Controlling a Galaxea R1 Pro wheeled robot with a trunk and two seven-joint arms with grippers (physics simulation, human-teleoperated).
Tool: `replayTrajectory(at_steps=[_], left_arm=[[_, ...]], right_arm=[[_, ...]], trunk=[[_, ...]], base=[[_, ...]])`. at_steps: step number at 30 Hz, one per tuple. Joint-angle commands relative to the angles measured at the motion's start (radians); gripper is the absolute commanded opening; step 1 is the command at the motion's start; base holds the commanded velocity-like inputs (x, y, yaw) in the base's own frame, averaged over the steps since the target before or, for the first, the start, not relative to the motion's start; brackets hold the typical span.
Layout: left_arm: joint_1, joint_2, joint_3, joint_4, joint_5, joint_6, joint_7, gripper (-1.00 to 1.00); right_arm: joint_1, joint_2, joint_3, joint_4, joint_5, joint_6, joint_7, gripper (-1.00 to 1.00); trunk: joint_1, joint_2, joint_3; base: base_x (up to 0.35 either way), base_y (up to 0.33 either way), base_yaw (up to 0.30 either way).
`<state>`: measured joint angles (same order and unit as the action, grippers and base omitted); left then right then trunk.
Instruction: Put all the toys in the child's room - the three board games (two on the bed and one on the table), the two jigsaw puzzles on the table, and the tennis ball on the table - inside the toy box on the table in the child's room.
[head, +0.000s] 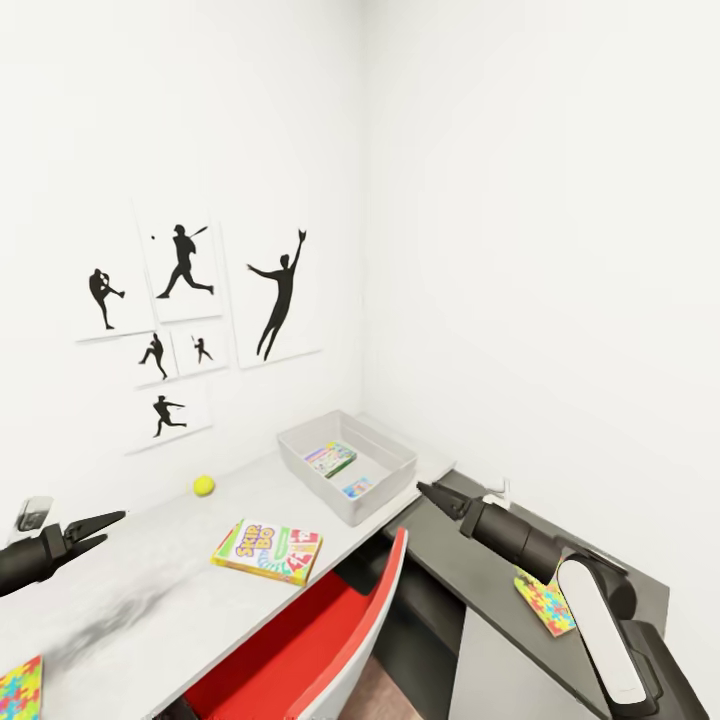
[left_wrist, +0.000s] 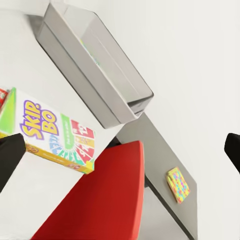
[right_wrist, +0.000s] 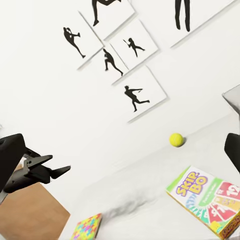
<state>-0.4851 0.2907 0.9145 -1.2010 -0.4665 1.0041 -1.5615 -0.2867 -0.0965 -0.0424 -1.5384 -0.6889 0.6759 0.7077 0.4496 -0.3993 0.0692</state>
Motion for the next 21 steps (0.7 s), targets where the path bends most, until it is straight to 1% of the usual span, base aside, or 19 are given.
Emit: replayTrajectory(at_steps=[1, 21], left_arm=[[-0.001, -0.001, 0.001, 0.000, -0.011, 0.010, -0.009, 1.00], [-0.001, -0.001, 0.001, 0.000, -0.011, 0.008, -0.009, 1.00]], right_arm=[[0.000, 0.000, -0.001, 0.000, -0.005, 0.007, 0.000, 1.00], [0.000, 0.000, 0.002, 0.000, -0.003, 0.007, -0.001, 1.00]], trunk=[[0.000, -0.001, 0.000], [0.000, -0.001, 0.014]], base=[[-0.024, 0.096, 0.267], [-0.003, 0.011, 0.268]])
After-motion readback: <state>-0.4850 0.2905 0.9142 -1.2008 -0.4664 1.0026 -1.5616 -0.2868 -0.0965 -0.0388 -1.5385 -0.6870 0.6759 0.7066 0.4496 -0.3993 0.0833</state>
